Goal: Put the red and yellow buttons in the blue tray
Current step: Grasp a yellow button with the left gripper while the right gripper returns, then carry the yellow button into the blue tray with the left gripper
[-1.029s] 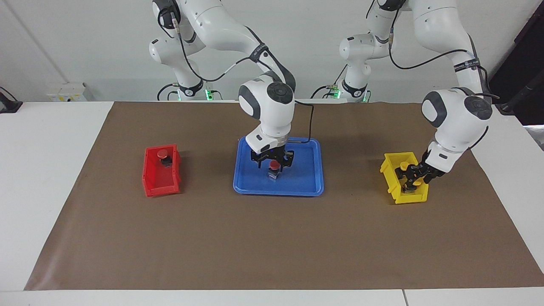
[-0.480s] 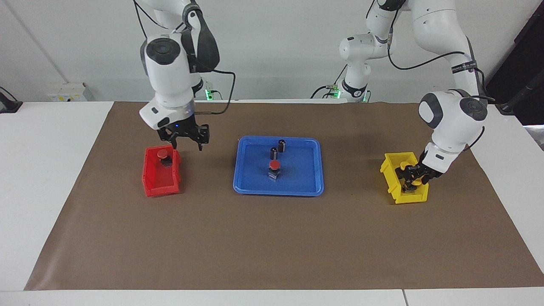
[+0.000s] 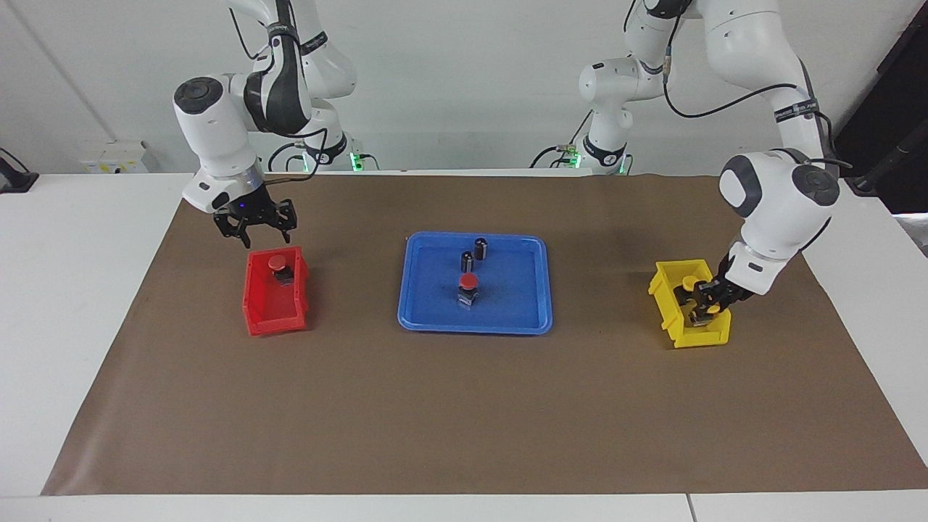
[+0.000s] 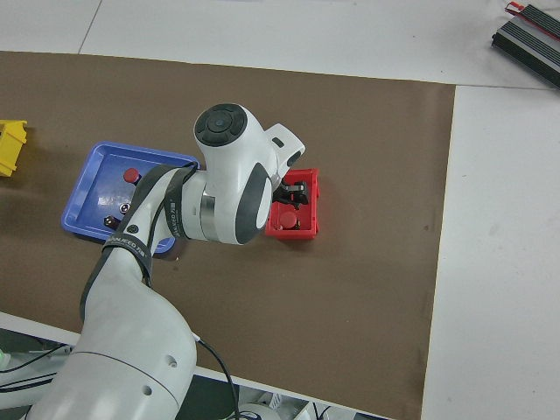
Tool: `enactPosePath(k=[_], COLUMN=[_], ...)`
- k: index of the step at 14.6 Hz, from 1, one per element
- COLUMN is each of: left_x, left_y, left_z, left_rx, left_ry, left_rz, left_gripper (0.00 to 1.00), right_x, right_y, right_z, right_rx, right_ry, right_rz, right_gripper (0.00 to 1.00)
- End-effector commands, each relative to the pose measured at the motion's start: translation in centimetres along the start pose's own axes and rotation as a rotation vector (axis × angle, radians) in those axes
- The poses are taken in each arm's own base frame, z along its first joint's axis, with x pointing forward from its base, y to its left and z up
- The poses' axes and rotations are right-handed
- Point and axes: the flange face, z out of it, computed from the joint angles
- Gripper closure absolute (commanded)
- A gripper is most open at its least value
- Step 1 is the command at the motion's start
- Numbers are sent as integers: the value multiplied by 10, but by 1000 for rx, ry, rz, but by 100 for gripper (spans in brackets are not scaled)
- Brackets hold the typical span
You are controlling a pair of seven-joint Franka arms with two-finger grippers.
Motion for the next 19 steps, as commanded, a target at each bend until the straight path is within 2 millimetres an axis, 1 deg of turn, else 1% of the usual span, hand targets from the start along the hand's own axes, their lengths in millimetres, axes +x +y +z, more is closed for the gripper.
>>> enactPosePath(k=[1, 2, 3, 4, 5, 6, 7, 8, 9, 10, 11, 13, 14, 16, 17, 18, 19], left_x=[17, 20, 17, 3, -21, -40, -63, -79, -92, -105, -113, -126, -130, -127, -126, -130, -128], left_y=[43, 77, 116, 170, 214, 242, 276, 307, 332, 348, 356, 365, 363, 363, 367, 375, 376], left_z=[-92, -102, -106, -102, -85, -79, -67, -59, -52, -42, -32, -6, 5, 12, 26, 32, 38], left_rx=[-17, -29, -40, -40, -37, -49, -82, -123, -134, -132, -132, -131, -132, -150, -146, -145, -146], left_ry=[-61, -84, -77, -65, -70, -60, -82, -85, -77, -79, -78, -76, -71, -47, -52, -54, -52], left_rz=[-65, -83, -101, -106, -118, -128, -128, -144, -168, -184, -179, -165, -166, -173, -176, -166, -169], left_gripper=[98, 98, 98, 98, 98, 98, 98, 98, 98, 98, 98, 98, 98, 98, 98, 98, 98], right_x=[2, 3, 5, 6, 6, 6, 6, 7, 7, 5, 5, 6, 6, 2, 2, 0, 0], right_y=[12, 12, 12, 13, 12, 11, 9, 10, 9, 8, 8, 9, 7, 6, 6, 6, 5], right_z=[20, 27, 34, 36, 37, 37, 38, 37, 38, 44, 54, 56, 56, 61, 61, 63, 63], right_rx=[18, 21, 21, 20, 20, 20, 20, 19, 17, 20, 24, 23, 23, 25, 25, 26, 26], right_ry=[-9, -21, -23, -17, -19, -17, -17, -10, -2, -14, -30, -26, -26, -36, -36, -39, -36], right_rz=[0, 3, 3, 4, 3, 0, -3, -2, -3, -5, -5, -5, -7, -6, -6, -6, -6], right_gripper=[24, 25, 26, 27, 27, 28, 31, 32, 32, 33, 33, 33, 33, 33, 33, 34, 34])
